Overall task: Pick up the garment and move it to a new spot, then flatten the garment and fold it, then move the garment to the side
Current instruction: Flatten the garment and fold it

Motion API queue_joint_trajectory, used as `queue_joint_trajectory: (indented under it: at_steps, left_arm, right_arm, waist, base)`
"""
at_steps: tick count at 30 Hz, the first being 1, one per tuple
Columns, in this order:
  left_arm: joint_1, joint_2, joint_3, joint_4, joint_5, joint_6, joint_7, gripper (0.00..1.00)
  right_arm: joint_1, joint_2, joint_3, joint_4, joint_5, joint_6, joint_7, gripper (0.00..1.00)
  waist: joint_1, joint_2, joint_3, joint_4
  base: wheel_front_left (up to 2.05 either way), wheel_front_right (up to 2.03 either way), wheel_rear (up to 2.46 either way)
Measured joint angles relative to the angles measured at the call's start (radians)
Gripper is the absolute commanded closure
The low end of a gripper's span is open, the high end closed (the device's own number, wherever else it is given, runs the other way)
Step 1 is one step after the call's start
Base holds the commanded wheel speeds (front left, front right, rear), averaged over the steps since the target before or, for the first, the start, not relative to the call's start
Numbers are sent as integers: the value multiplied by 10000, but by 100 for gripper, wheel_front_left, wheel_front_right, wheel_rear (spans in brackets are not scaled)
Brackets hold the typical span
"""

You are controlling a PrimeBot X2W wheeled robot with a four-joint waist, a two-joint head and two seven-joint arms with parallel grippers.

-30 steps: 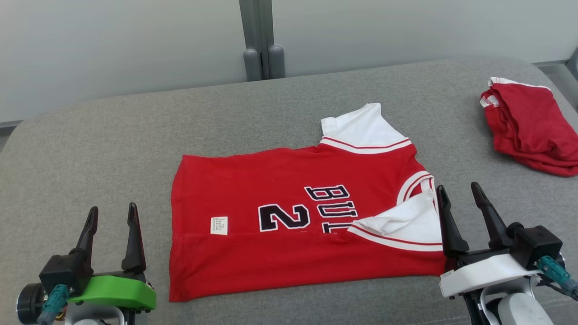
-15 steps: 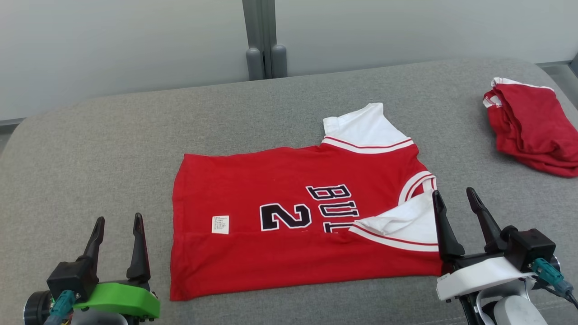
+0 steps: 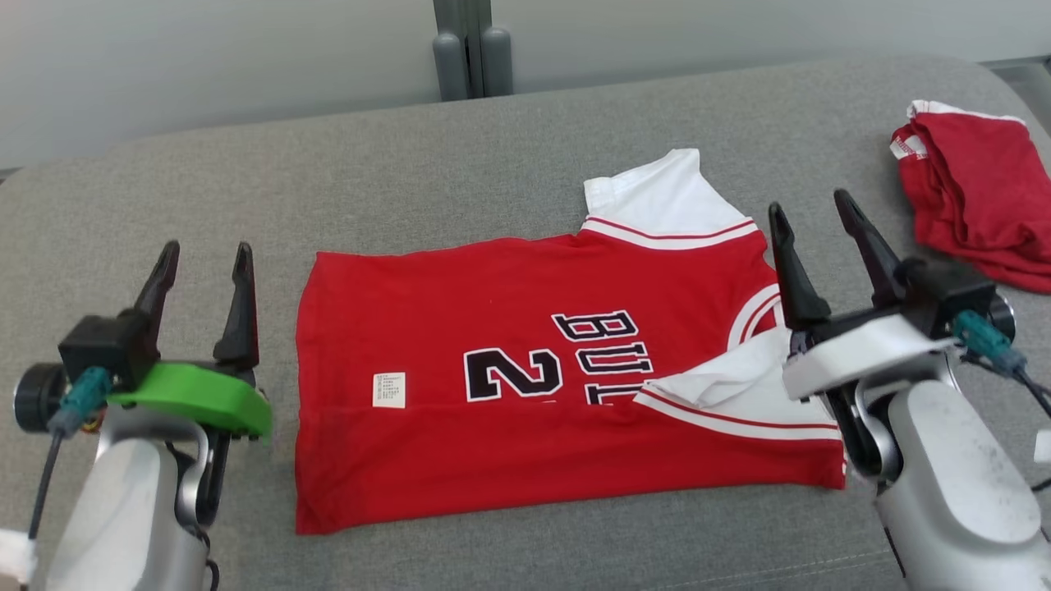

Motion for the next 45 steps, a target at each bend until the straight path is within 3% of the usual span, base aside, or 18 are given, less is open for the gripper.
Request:
queue_joint_trajectory:
  at_steps: [13,20,31,42,43,45]
  left_arm:
    - [-3898,583,-1214,2128,-769,-451,1808,0]
    - [-5372,1095,-2838,2832,-2679,-466,3916,0]
    - [-6078,1615,-4876,3179,-4205,-466,5948,0]
    - [-6386,1772,-5457,3565,-5235,-468,6268,0]
    - [-6399,1751,-5538,3519,-5342,-464,6303,14]
    - [-6447,1732,-5685,3450,-5494,-462,6309,98]
  right_arm:
    - [-4474,-709,1210,3340,213,0,959,0]
    - [-6645,-993,1925,5333,861,0,1413,0]
    - [-8160,-878,2765,7407,1308,0,1164,0]
    - [-8832,-596,3553,8600,1825,0,905,0]
    - [-8863,-608,3647,8694,1866,0,917,0]
    - [-8884,-637,3787,8861,1944,0,1011,0]
  waist:
    - [0,0,1571,-22]
    - [1,0,2594,58]
    - [2,0,3461,247]
    - [1,0,3826,215]
    - [1,0,3847,218]
    - [1,0,3873,260]
  base:
    - [0,0,0]
    - [0,0,0]
    - [0,0,0]
    - [0,0,0]
    - [0,0,0]
    - [0,0,0]
